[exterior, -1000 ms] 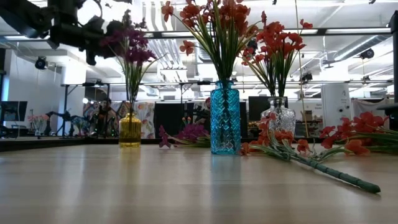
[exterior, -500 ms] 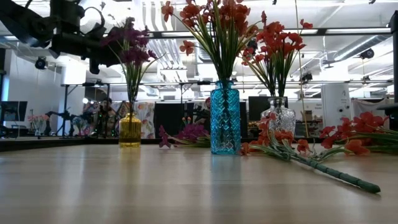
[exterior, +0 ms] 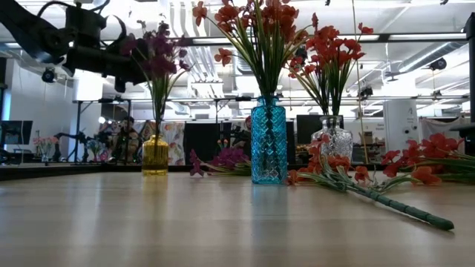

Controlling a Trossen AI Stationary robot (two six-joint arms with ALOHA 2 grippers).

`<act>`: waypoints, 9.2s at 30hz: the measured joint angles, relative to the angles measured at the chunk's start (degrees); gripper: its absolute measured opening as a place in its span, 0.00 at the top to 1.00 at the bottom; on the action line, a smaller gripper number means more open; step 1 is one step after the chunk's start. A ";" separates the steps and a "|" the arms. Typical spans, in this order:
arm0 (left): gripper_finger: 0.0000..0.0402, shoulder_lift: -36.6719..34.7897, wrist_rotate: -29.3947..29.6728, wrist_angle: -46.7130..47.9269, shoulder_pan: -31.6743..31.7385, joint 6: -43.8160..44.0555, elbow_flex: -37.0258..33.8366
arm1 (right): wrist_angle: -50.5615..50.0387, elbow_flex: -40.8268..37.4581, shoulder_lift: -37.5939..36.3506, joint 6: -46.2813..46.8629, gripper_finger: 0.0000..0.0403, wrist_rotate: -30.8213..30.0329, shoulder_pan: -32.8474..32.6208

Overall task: Sort flowers into vase by color
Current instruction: Put the bottom violet flowers into the yellow vase, then put the red flowers into the transparent vase

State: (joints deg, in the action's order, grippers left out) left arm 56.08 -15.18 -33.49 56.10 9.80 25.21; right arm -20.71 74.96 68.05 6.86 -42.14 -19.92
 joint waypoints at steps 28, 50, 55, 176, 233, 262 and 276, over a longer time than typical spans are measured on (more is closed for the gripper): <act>0.87 1.57 -3.89 1.45 -0.02 -5.12 0.00 | -0.02 0.02 0.00 -0.03 0.39 0.03 -0.02; 0.52 -4.86 -6.38 13.06 0.00 -8.08 0.02 | -0.04 0.02 0.00 -1.09 0.39 0.08 -0.02; 0.51 -8.59 -5.96 17.37 0.00 -8.04 0.02 | -0.08 0.02 0.00 -1.03 0.39 0.10 -0.02; 0.51 -10.71 2.67 19.44 -51.04 -0.35 6.14 | -25.14 -43.79 2.09 96.61 0.39 43.72 -4.07; 0.51 -8.00 2.67 16.54 -51.02 0.64 6.14 | -48.16 -10.94 -9.42 77.56 0.88 18.46 -6.08; 0.51 -7.99 2.67 16.51 -51.01 0.22 6.14 | -22.29 -5.60 -7.46 32.37 0.88 -30.64 -6.05; 0.51 -8.01 2.71 16.47 -51.01 0.11 6.14 | -16.46 -5.64 -4.94 26.55 0.93 -37.32 -5.55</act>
State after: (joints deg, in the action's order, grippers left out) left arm 48.07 -12.47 -17.02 5.08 9.91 31.35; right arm -37.17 69.32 63.11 33.41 -79.46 -25.47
